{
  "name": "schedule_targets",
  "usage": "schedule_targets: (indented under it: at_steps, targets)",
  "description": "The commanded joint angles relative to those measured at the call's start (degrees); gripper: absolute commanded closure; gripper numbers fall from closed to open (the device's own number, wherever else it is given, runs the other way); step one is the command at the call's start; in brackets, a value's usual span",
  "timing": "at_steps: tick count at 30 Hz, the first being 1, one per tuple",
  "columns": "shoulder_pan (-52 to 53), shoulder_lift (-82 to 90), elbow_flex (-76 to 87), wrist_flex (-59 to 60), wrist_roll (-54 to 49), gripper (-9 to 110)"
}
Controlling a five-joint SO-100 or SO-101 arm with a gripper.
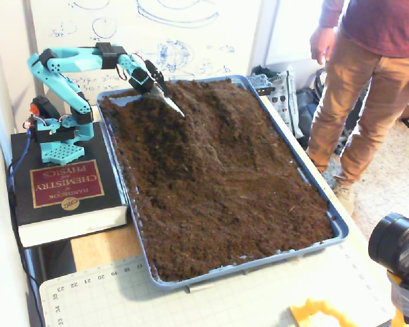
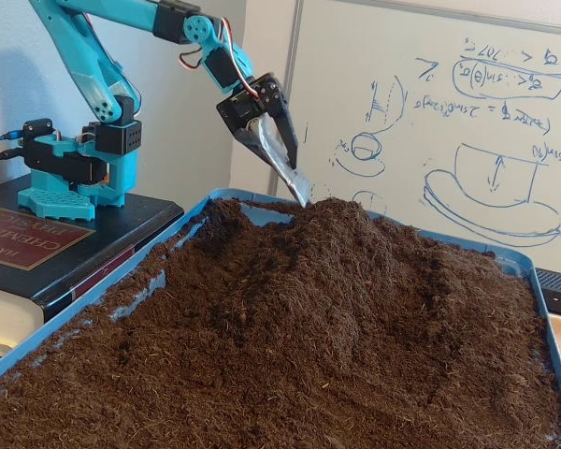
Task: Build a berm.
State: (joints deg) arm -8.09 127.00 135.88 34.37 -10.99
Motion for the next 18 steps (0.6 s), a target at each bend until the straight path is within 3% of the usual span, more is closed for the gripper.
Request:
schedule_targets:
  at_steps: [1, 9, 18]
  targets:
    - [0.7, 2.46, -9.32, -0.09, 1.58, 101]
    - [0.18, -22.59, -29.62, -2.02, 13.45, 101]
    - [-0.26, -49.39, -56.87, 4.04, 14.33, 101]
